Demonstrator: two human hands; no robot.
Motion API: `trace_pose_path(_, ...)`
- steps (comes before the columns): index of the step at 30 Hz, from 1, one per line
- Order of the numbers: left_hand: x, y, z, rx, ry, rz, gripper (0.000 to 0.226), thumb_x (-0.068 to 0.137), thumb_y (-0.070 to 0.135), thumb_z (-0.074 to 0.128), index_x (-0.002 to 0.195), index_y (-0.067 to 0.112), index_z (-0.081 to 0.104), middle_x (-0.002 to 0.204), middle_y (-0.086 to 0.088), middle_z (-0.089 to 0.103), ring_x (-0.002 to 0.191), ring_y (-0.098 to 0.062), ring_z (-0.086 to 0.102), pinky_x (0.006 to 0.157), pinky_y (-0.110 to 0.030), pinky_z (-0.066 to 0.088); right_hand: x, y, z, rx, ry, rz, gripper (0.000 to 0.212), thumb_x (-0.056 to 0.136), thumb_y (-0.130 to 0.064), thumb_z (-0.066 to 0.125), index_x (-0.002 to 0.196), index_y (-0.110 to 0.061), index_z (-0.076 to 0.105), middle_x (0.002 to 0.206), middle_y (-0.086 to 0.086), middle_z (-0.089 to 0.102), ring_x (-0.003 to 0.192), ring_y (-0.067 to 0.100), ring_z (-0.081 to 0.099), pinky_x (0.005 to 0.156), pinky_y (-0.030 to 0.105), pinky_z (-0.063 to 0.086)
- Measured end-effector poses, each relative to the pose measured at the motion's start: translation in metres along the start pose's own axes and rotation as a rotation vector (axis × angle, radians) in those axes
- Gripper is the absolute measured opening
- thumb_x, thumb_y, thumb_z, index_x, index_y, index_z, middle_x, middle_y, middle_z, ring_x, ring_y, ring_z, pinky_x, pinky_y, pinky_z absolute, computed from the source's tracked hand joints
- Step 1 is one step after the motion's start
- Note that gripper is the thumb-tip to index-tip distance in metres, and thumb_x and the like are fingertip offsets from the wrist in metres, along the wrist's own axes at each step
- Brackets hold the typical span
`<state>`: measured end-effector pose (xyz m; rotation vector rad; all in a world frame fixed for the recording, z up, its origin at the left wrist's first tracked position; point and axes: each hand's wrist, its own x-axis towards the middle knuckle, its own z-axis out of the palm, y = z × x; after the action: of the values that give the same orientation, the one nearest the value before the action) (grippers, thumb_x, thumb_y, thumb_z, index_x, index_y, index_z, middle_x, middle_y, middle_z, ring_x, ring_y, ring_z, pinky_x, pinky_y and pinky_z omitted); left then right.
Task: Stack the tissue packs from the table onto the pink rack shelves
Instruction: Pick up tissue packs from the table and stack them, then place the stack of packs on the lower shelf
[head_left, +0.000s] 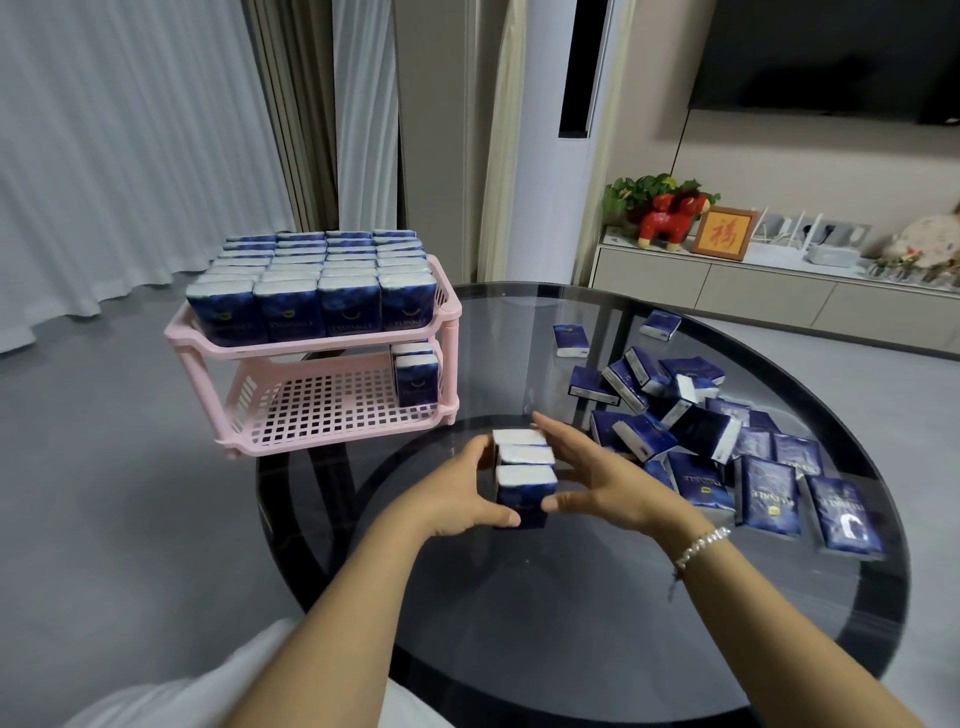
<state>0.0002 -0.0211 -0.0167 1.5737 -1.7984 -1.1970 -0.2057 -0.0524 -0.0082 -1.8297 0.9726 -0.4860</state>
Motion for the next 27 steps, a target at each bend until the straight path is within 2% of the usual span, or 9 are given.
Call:
trace_pose_path(4, 0.001, -0.001, 0.006, 0.032, 0.000, -0.009, 0.111, 0.074, 0.027, 0.079, 0.152, 0.034, 0.000, 0.155, 0.009, 0.026, 0.142, -0.016, 0.027, 0.116, -0.037, 0.028, 0.001, 0.005, 0.002, -0.011, -0.016, 0.012, 0.096, 0.079, -0.004, 0.070, 0.142, -0.048, 0.012, 0.151, -0.010, 0.030, 0.138, 0.006, 0.030, 0.113, 0.035, 0.032)
trace_pose_path(6, 0.002, 0.000, 0.008, 0.032, 0.018, -0.007, 0.113, 0.075, 0.028, 0.078, 0.152, 0.034, -0.004, 0.157, 0.007, 0.022, 0.143, -0.016, 0.026, 0.116, -0.038, 0.027, 0.000, 0.006, 0.002, 0.017, -0.031, 0.016, 0.095, 0.082, -0.001, 0.066, 0.143, -0.046, 0.008, 0.149, -0.012, 0.028, 0.137, 0.005, 0.029, 0.110, 0.027, 0.035)
trace_pose_path(9, 0.003, 0.000, 0.010, -0.017, 0.065, 0.037, 0.106, 0.074, 0.024, 0.080, 0.152, 0.029, 0.008, 0.151, 0.007, 0.034, 0.134, -0.010, 0.036, 0.109, -0.029, 0.033, 0.001, 0.005, 0.005, 0.079, -0.047, 0.027, 0.092, 0.086, 0.004, 0.059, 0.147, -0.036, 0.002, 0.145, -0.016, 0.026, 0.134, 0.001, 0.029, 0.102, 0.015, 0.038)
trace_pose_path(11, 0.003, 0.001, 0.009, -0.045, 0.111, 0.054, 0.092, 0.073, 0.021, 0.081, 0.146, 0.027, 0.024, 0.141, 0.010, 0.044, 0.124, -0.006, 0.042, 0.100, -0.023, 0.035, 0.003, 0.006, 0.007, 0.123, -0.033, 0.029, 0.089, 0.086, 0.005, 0.058, 0.149, -0.031, 0.006, 0.150, -0.011, 0.027, 0.136, 0.005, 0.030, 0.108, 0.025, 0.037)
trace_pose_path(13, 0.003, 0.000, 0.004, -0.076, 0.140, 0.055, 0.081, 0.072, 0.019, 0.081, 0.138, 0.027, 0.035, 0.131, 0.012, 0.050, 0.122, -0.006, 0.047, 0.099, -0.024, 0.038, 0.006, 0.005, 0.007, 0.171, -0.008, 0.024, 0.083, 0.085, 0.004, 0.059, 0.148, -0.027, 0.015, 0.150, -0.007, 0.033, 0.135, 0.007, 0.035, 0.109, 0.030, 0.037)
trace_pose_path(18, -0.002, -0.006, -0.026, -0.135, 0.200, 0.013, 0.081, 0.068, 0.019, 0.084, 0.135, 0.027, 0.040, 0.130, 0.011, 0.055, 0.119, -0.008, 0.052, 0.105, -0.032, 0.042, 0.023, -0.014, 0.016, 0.238, 0.038, -0.051, 0.072, 0.083, 0.001, 0.063, 0.142, -0.026, 0.031, 0.130, -0.019, 0.047, 0.116, -0.005, 0.049, 0.089, 0.013, 0.048)
trace_pose_path(20, -0.006, -0.012, -0.040, -0.156, 0.244, 0.003, 0.075, 0.067, 0.016, 0.085, 0.129, 0.027, 0.044, 0.125, 0.011, 0.058, 0.116, -0.008, 0.056, 0.103, -0.032, 0.044, 0.034, -0.020, 0.022, 0.226, 0.064, -0.083, 0.066, 0.083, -0.008, 0.066, 0.140, -0.026, 0.037, 0.128, -0.018, 0.050, 0.113, -0.004, 0.052, 0.090, 0.015, 0.048)
trace_pose_path(24, -0.013, -0.024, -0.067, -0.173, 0.308, -0.040, 0.071, 0.070, 0.012, 0.083, 0.127, 0.026, 0.043, 0.116, 0.015, 0.057, 0.109, -0.004, 0.056, 0.092, -0.021, 0.043, 0.062, -0.023, 0.041, 0.215, 0.304, -0.096, 0.044, 0.087, -0.027, 0.062, 0.130, -0.028, 0.049, 0.131, -0.007, 0.054, 0.119, 0.009, 0.052, 0.102, 0.034, 0.045)
trace_pose_path(27, -0.009, -0.034, -0.083, -0.185, 0.319, -0.066, 0.073, 0.071, 0.013, 0.082, 0.131, 0.025, 0.041, 0.125, 0.011, 0.056, 0.114, -0.007, 0.054, 0.101, -0.028, 0.042, 0.087, -0.020, 0.055, 0.219, 0.497, -0.074, 0.038, 0.091, -0.023, 0.057, 0.129, -0.023, 0.051, 0.128, -0.007, 0.055, 0.115, 0.007, 0.052, 0.099, 0.027, 0.044)
